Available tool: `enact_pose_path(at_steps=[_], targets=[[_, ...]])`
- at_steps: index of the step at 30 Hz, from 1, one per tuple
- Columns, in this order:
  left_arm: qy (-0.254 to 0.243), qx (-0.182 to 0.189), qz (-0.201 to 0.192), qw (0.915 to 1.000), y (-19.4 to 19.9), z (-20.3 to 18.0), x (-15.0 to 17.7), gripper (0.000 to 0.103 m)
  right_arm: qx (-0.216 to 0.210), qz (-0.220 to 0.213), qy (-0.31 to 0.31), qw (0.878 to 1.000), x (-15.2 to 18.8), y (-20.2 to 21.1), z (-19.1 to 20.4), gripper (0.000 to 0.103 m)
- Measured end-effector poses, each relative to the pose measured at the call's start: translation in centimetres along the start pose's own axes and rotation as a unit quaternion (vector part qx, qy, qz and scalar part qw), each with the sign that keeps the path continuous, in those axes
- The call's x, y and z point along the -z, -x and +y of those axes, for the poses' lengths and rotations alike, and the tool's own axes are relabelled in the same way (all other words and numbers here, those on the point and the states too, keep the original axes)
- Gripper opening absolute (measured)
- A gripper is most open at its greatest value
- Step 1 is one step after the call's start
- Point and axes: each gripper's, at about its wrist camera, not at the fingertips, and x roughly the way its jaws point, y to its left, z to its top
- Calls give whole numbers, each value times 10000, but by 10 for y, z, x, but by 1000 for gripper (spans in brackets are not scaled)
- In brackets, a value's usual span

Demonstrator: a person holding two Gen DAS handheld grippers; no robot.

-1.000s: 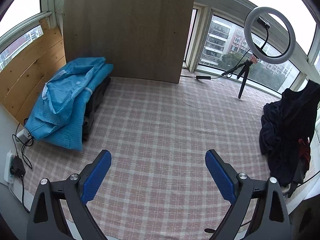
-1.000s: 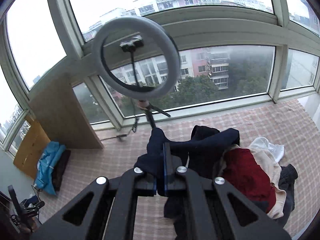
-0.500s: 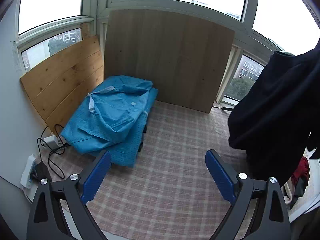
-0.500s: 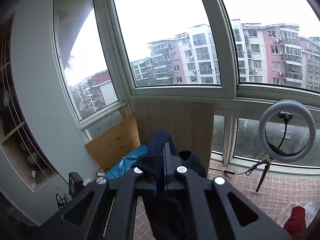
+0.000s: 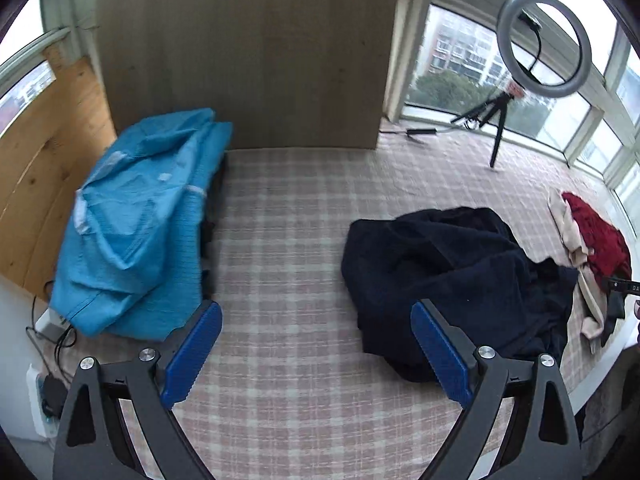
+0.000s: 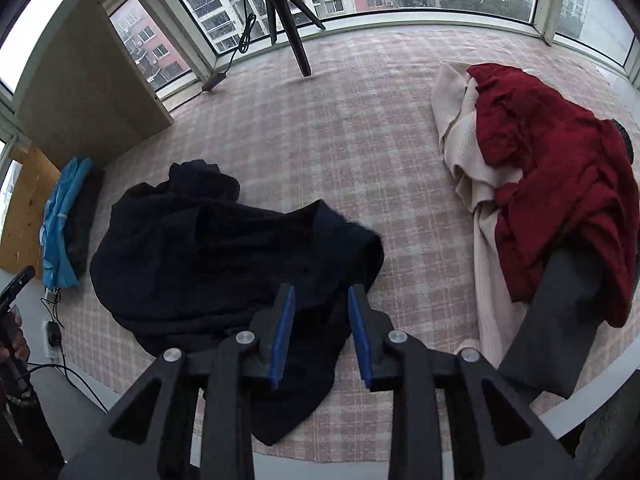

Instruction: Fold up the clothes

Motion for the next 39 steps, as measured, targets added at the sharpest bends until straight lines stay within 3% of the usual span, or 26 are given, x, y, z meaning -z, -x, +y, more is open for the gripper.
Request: enact_pose_path(at_steps=[2,4,8,11,13,14,15,17,18,19,20,23,28,29,30,32,33,34,35,38,39], targets=[[-466,450,294,9975,-30,-34,-8,96,-45,-1,-54,10000,11,-12,-4,41],[-1067,642,526,9908,-57,-69,-13,96,68,23,-63,10000,16,-23,-6,46],[-2249,323,647,9717,-98,-129,-16,96,240,119,-178,9995,22,-43,-15,47],[-2795,320,954,9548,-125,-155,-10,92,456,238,-215,9984,24,-57,-21,48],[-2897,387,1274,9478,-139,-162,-4,59,482,328,-217,9981,25,-69,-21,49],[-2899,416,1353,9465,-140,-164,-2,32,436,353,-208,9982,26,-73,-20,49],[-2867,451,1356,9473,-138,-164,-3,17,404,365,-184,9983,26,-77,-19,49],[-2751,568,1323,9506,-130,-160,-5,10,382,346,-88,9986,28,-83,-14,48],[-2587,716,1251,9551,-121,-153,-11,9,347,350,-36,9988,30,-86,-11,42],[-2410,829,1146,9602,-109,-143,-18,8,297,368,33,9989,30,-86,-7,19],[-2242,888,1009,9652,-95,-131,-26,7,280,374,119,9988,30,-85,-3,11],[-1749,962,560,9783,-54,-94,-52,6,46,218,327,9992,24,-64,7,6],[-908,603,-77,9940,9,-16,-90,6,-915,-425,190,9947,2,7,2,5],[-835,391,-224,9955,15,-4,-94,11,-984,-546,104,9936,-3,17,-3,5],[-785,130,-275,9965,13,4,-95,20,-848,-637,38,9943,-8,25,-8,5],[-711,-306,-65,9970,-4,19,-94,40,576,-553,10,9968,-19,20,-15,7],[-711,-352,173,9967,-17,24,-92,39,1312,-394,28,9906,-23,12,-16,13],[-717,-345,355,9962,-27,29,-86,39,1666,-261,47,9857,-25,6,-19,13],[-742,-300,458,9957,-33,28,-78,39,1623,-260,31,9864,-25,5,-22,13],[-877,-43,604,9943,-45,12,-58,39,932,-405,121,9948,-20,8,-15,16],[-971,86,616,9933,-48,5,-56,42,820,-378,297,9955,-20,2,-3,23]])
